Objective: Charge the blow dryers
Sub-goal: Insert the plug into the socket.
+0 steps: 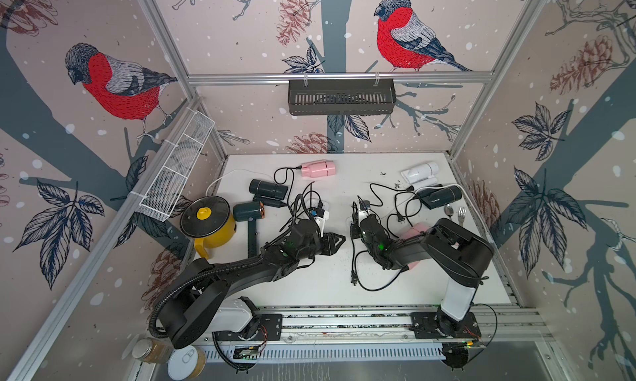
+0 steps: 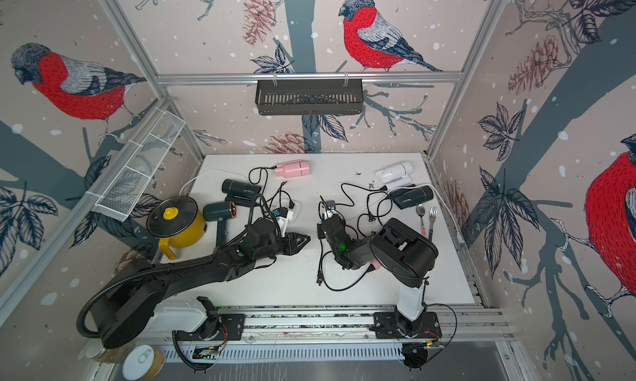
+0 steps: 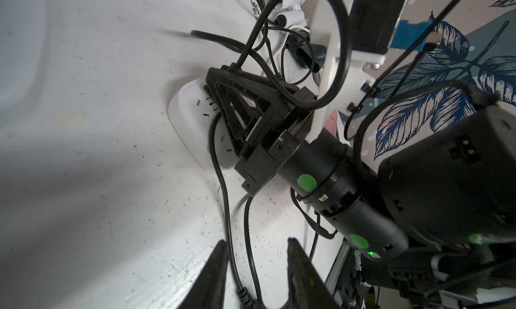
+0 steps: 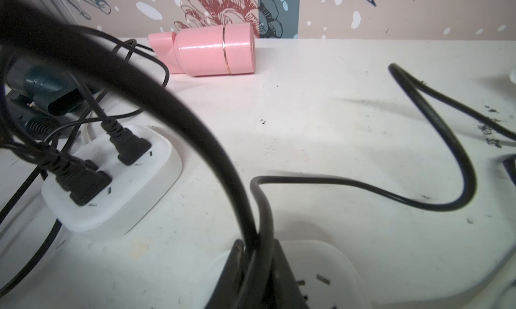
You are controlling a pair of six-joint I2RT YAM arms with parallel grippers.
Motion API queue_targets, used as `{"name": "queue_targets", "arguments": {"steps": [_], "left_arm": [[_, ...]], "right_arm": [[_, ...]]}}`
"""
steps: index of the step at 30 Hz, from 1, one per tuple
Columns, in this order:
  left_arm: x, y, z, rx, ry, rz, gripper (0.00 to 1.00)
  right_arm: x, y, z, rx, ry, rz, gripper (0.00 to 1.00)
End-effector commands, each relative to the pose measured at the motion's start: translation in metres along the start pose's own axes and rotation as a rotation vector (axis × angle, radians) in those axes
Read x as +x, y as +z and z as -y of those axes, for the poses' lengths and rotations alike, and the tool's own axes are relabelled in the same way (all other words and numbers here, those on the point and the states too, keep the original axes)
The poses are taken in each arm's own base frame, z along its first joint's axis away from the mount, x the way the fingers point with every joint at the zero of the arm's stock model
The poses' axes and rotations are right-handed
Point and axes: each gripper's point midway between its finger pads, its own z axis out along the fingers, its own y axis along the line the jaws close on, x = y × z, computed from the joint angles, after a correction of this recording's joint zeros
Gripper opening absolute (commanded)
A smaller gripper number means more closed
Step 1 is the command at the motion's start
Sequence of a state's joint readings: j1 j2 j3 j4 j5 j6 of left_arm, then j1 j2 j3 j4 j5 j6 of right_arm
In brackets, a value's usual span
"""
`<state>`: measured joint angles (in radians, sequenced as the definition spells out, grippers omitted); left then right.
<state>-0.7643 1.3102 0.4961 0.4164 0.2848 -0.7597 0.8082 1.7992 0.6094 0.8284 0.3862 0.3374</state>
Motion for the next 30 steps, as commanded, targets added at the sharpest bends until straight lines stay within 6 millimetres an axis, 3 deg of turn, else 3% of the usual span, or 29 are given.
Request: {"name": "queue_targets", "arguments": {"steps": [1,7,12,30], "left_arm": [[-0.006,-0.003,0.001,-0.005,-0.004,0.026,0.36],[-0.008,-0.002,0.006,0.011,0.001,0.024,0.36],[-0.008,-0.004,0.007,0.018,0.000,0.026,0.36],[-0.008,-0.004,0.009,0.027,0.000,0.026,0.36]], "right_arm": [[0.009,-0.008,-0.008,-0.066,0.014,-0.093,0.27],[-0.016,-0.021,-0.022,-0.165,0.042,-0.094,0.39],[-0.019,-0.025,-0.018,-0.202,0.072,-0.148,0.44],[-0.018,-0.014,-0.004,-0.193,0.058,-0.206,0.32]]}}
